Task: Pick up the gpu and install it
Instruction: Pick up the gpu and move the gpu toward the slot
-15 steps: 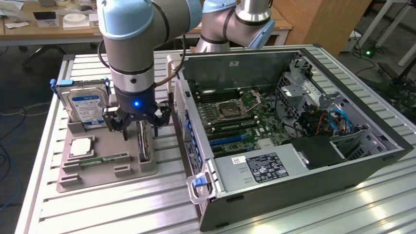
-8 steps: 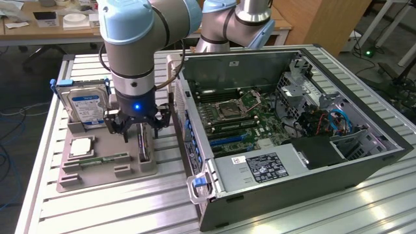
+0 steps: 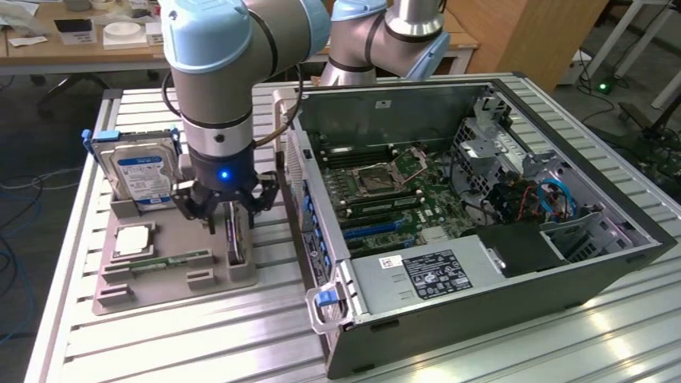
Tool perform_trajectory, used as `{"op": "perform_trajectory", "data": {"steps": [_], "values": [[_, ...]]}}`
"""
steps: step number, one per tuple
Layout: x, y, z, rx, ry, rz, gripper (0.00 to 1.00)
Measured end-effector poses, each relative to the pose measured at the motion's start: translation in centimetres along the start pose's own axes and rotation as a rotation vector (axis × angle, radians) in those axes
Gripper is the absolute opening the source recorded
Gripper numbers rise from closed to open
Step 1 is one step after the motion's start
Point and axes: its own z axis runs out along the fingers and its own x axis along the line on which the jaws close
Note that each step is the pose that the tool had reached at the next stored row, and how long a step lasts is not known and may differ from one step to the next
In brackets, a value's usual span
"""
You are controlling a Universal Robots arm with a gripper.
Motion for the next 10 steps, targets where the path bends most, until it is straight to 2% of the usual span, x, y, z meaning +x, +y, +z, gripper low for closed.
{"op": "perform_trajectory", "data": {"steps": [3, 5, 6, 10], "values": [[0.0, 0.0, 0.0, 0.0001, 0.0, 0.0, 0.51], [0.0, 0.0, 0.0, 0.0, 0.0, 0.0, 0.51], [0.0, 0.0, 0.0, 0.0, 0.0, 0.0, 0.44], [0.0, 0.0, 0.0, 0.0005, 0.0, 0.0, 0.44]]}}
